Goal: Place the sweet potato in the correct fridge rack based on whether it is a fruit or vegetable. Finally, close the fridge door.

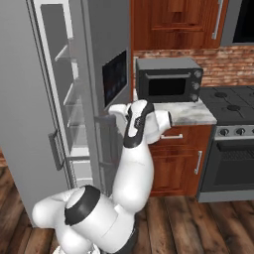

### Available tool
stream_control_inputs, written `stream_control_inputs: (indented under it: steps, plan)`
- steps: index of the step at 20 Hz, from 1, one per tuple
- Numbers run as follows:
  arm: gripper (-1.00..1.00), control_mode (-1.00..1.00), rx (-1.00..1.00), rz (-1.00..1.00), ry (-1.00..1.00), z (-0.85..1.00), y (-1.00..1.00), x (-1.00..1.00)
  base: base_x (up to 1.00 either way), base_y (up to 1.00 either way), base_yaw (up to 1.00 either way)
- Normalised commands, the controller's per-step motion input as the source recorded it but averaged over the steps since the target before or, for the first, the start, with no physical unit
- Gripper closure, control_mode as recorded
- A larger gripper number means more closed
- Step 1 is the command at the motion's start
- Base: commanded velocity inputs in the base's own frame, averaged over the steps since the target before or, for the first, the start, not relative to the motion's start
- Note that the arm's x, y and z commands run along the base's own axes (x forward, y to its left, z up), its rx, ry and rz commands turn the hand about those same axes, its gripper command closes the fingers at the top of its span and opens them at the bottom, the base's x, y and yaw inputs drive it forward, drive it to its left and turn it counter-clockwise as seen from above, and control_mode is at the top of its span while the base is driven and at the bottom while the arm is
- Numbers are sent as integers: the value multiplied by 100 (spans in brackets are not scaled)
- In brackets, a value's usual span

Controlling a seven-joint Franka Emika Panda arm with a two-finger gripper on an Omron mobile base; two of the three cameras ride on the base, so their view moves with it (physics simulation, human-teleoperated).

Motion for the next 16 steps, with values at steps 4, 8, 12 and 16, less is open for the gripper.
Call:
stream_control_inputs:
  steps: [4, 8, 12, 16]
  plan:
    - [-100, -100, -7, 14, -29, -5, 100, 0, 0, 0, 0]
    - [-100, -100, -8, 5, -27, 0, 100, 3, 0, 0, 0]
    - [-100, -100, -10, 0, -23, 0, 100, 8, 0, 0, 0]
    - [-100, -100, -11, -10, -18, 0, 91, 2, 0, 0, 0]
